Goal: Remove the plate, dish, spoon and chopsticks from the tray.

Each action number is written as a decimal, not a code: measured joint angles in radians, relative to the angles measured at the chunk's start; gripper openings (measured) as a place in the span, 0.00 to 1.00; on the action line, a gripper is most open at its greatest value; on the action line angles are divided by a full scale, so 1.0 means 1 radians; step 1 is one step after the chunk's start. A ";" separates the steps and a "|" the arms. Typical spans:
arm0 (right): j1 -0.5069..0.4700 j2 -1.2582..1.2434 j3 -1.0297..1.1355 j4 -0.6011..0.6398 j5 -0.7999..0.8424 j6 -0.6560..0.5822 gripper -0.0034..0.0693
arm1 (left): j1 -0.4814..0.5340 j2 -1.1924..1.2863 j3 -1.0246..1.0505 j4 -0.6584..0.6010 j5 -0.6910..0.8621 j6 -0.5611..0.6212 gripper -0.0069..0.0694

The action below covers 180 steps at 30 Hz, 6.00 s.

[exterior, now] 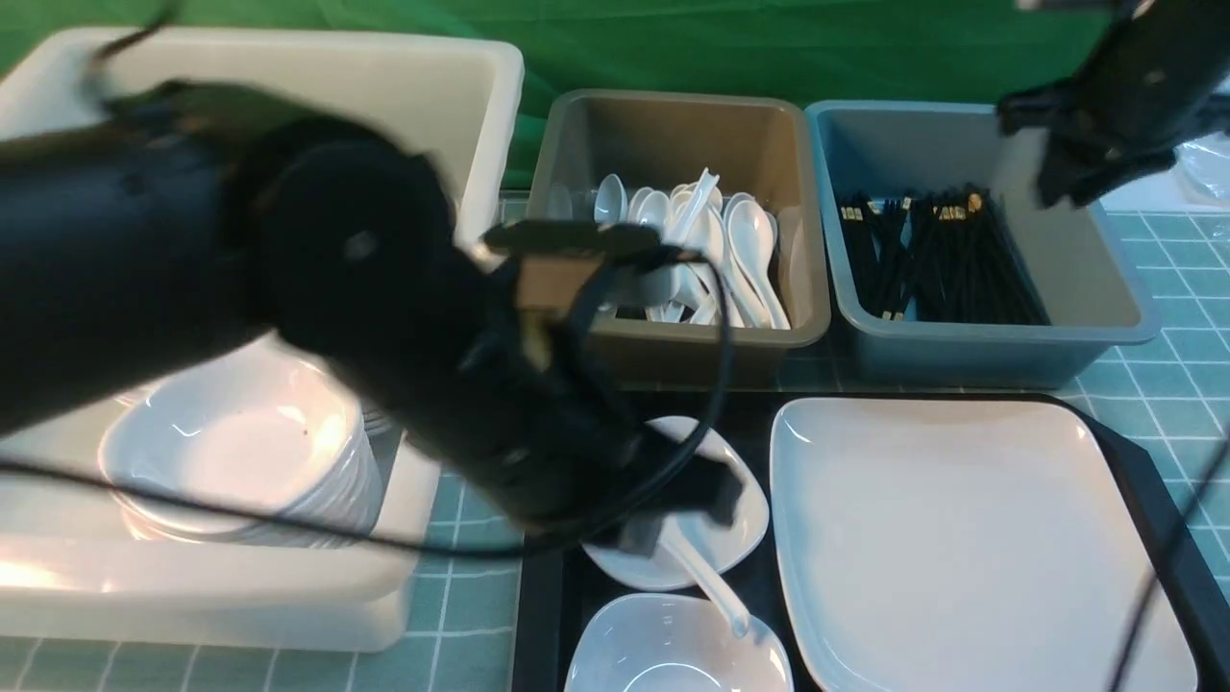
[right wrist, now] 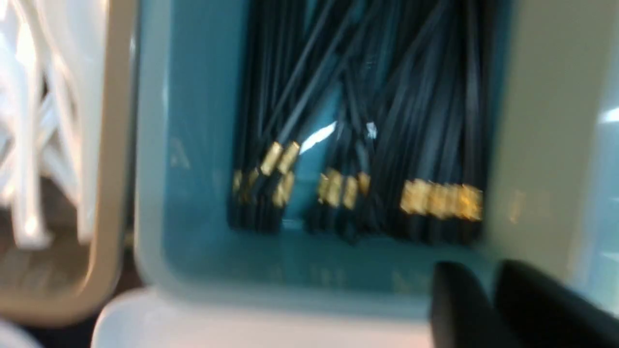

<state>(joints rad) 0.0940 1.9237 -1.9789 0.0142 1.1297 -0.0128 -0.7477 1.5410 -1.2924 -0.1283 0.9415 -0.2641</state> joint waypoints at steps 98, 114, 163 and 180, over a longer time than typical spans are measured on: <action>0.000 -0.828 1.060 0.035 -0.273 -0.033 0.24 | -0.011 0.345 -0.081 0.128 0.045 0.102 0.38; 0.000 -0.828 1.060 0.035 -0.284 -0.038 0.24 | -0.013 0.461 -0.077 0.099 0.108 0.098 0.52; 0.000 -0.828 1.060 0.077 -0.294 -0.038 0.29 | 1.009 -0.276 0.341 -0.231 -0.042 0.283 0.29; 0.000 -0.828 1.060 0.078 -0.270 -0.041 0.30 | 0.695 -0.262 -0.037 -0.272 -0.023 0.335 0.40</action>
<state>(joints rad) 0.0940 1.0954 -0.9185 0.0920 0.8598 -0.0533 -0.0523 1.2788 -1.3296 -0.4006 0.9188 0.0712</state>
